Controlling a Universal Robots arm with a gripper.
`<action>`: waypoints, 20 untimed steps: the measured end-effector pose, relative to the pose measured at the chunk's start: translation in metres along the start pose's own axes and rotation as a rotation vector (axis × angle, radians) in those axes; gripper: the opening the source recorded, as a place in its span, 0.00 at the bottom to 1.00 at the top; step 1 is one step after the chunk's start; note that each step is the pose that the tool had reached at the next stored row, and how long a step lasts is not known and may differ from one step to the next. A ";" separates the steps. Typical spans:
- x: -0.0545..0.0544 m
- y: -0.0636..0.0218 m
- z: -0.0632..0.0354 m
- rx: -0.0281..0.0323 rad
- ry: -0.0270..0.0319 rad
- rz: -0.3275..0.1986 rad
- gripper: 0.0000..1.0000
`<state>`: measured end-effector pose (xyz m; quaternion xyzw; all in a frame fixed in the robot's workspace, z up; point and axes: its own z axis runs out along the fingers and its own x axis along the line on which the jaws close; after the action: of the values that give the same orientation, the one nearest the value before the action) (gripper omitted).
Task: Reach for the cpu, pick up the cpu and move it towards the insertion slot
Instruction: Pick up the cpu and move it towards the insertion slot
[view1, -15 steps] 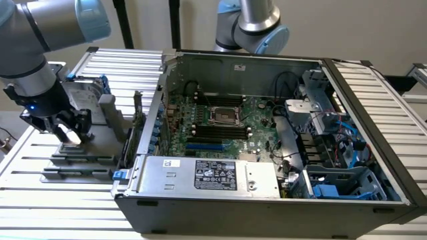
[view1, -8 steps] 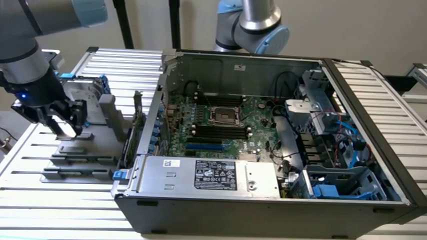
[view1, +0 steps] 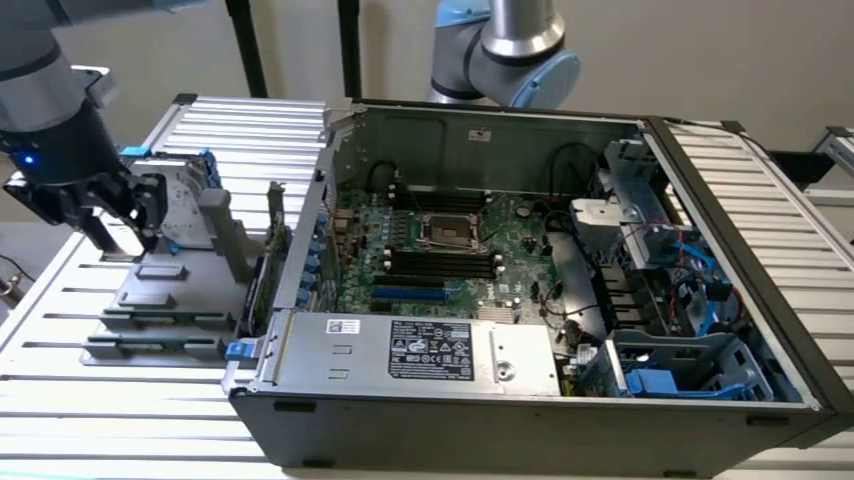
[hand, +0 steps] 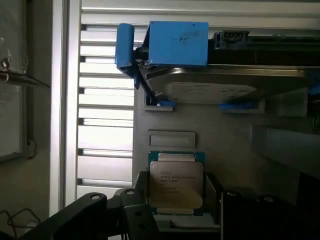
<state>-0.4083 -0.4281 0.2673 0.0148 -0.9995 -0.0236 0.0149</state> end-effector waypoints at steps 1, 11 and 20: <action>-0.001 0.0000 -0.0046 0.0001 0.0005 0.000 0.54; -0.018 -0.0002 -0.0505 -0.0007 0.0024 -0.010 0.54; -0.047 0.0002 -0.0923 -0.0122 0.0054 -0.023 0.54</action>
<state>-0.3586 -0.4308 0.3581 0.0261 -0.9991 -0.0299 0.0174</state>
